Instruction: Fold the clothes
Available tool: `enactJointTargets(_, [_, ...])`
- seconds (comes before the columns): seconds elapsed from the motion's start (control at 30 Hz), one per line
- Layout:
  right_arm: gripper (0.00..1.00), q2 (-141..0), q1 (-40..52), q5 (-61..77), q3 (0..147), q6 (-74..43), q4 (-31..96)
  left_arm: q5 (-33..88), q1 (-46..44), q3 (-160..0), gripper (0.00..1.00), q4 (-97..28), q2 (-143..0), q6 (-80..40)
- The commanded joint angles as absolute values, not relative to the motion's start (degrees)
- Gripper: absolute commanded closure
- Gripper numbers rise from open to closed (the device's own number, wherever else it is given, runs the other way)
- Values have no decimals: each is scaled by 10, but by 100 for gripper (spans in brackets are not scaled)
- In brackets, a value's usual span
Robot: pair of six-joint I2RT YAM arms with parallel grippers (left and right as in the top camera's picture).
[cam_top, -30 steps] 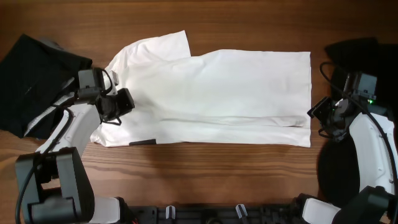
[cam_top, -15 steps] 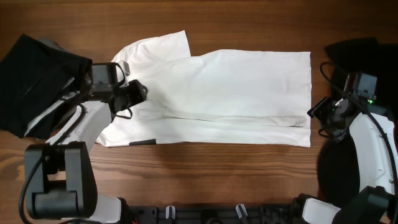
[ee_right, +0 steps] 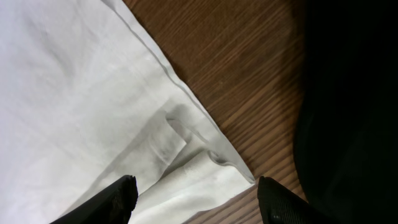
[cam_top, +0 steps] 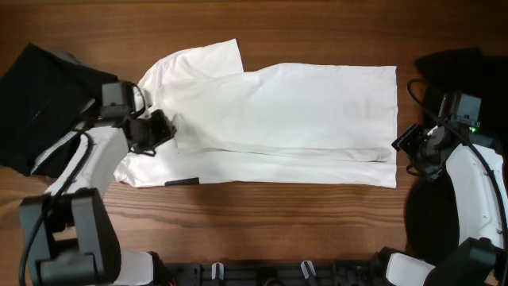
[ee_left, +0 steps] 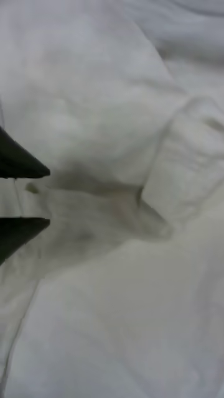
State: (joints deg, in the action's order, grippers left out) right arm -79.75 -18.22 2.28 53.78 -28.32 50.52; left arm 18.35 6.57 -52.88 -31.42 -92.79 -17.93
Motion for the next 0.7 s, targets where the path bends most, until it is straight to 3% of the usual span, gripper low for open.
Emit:
enactJointTargets(0.0, [33, -792, -185, 30, 545, -271, 507, 167, 76, -529, 96, -352, -919, -167])
enactJointTargets(0.17, [33, -792, -185, 33, 545, -272, 506, 154, 72, -487, 96, -339, -919, -167])
enactJointTargets(0.67, [33, -792, -185, 34, 545, -272, 504, 197, 49, -410, 96, -147, -921, -174])
